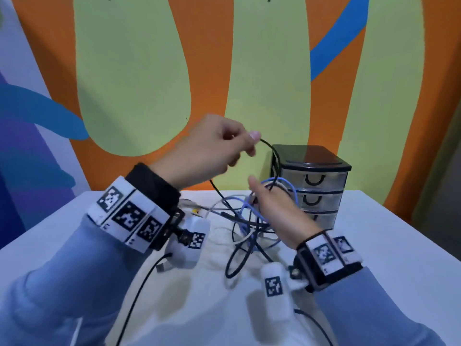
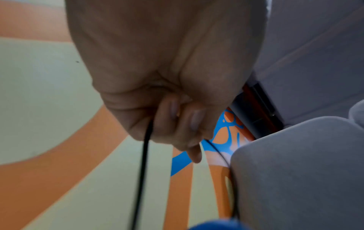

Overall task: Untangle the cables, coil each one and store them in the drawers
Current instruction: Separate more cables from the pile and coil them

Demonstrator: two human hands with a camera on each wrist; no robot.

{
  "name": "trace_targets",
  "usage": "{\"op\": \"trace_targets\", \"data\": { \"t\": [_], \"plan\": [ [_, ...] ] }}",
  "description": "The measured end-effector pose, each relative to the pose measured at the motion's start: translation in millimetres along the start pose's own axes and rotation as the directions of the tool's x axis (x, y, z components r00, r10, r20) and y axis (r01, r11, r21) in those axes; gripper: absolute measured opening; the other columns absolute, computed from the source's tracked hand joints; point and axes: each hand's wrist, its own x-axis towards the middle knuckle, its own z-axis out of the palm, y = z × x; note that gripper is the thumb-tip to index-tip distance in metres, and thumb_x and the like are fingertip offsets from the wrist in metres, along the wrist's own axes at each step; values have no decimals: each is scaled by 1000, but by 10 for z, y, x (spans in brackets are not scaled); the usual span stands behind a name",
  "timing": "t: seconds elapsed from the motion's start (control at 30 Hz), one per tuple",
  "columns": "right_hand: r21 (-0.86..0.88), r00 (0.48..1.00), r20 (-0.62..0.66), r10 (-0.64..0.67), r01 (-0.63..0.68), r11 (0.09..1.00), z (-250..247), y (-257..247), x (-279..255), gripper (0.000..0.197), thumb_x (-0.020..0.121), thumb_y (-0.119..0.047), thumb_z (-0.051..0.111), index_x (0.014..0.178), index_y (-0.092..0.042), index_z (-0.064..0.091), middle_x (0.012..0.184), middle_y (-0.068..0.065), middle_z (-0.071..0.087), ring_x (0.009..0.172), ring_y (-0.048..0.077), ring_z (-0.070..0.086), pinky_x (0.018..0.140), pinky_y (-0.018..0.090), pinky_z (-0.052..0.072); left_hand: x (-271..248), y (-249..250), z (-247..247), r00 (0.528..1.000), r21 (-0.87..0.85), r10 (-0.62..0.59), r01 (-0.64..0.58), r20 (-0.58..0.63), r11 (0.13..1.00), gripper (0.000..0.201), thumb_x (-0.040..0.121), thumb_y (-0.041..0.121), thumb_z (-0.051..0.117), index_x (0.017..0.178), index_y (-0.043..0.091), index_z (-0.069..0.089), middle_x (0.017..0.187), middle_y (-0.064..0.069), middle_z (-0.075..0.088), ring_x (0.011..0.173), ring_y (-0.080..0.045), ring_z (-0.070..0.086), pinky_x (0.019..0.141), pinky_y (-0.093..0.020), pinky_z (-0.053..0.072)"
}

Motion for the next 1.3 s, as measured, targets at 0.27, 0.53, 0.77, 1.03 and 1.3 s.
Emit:
{"op": "trace_targets", "data": {
  "t": [0.27, 0.53, 0.77, 1.03, 1.3],
  "plan": [
    [-329, 952, 286, -108, 204, 922, -146, -101, -160, 75, 90, -88, 32, 72, -14, 32, 72, 9, 30, 65, 23, 33, 71, 37, 32, -78, -378, 236, 857, 186, -91, 212, -508, 960, 41, 106, 39, 58, 76, 15, 71, 53, 8, 57, 63, -21, 57, 61, -36, 34],
    [12, 848, -105, -519, 523, 852, -370, -180, -217, 22, 88, -25, 84, 110, -25, 81, 113, -3, 77, 109, 14, 71, 97, 44, 59, -193, -750, 55, 820, -186, -155, 60, -551, 981, 38, 109, 38, 58, 83, 12, 69, 58, 8, 47, 51, -10, 39, 52, -28, 29],
    [-49, 846, 362, -392, 437, 898, 75, 64, -87, 44, 91, -21, 81, 125, -43, 63, 124, -11, 65, 101, 5, 67, 90, 35, 55, -276, -299, 155, 933, -278, 106, -209, -344, 938, 38, 109, 34, 58, 90, 2, 65, 56, 7, 33, 47, -9, 28, 46, -20, 25],
    [26, 992, 73, -102, 100, 995, 14, 282, 122, 35, 102, -2, 52, 82, -19, 75, 52, -2, 48, 37, 14, 34, 44, 24, 28, -429, -57, -309, 688, -409, 24, -460, -726, 788, 32, 113, 33, 50, 87, 15, 53, 58, 0, 24, 49, -17, 16, 45, -23, 18],
    [240, 999, 44, 22, -32, 970, -127, 290, 139, 7, 94, -10, 72, 96, -11, 78, 74, 3, 64, 53, 16, 51, 49, 25, 36, -312, -408, -288, 637, -466, -225, -240, -738, 851, 29, 108, 25, 59, 82, 12, 63, 62, -5, 34, 51, -18, 19, 44, -26, 17]
  ]
}}
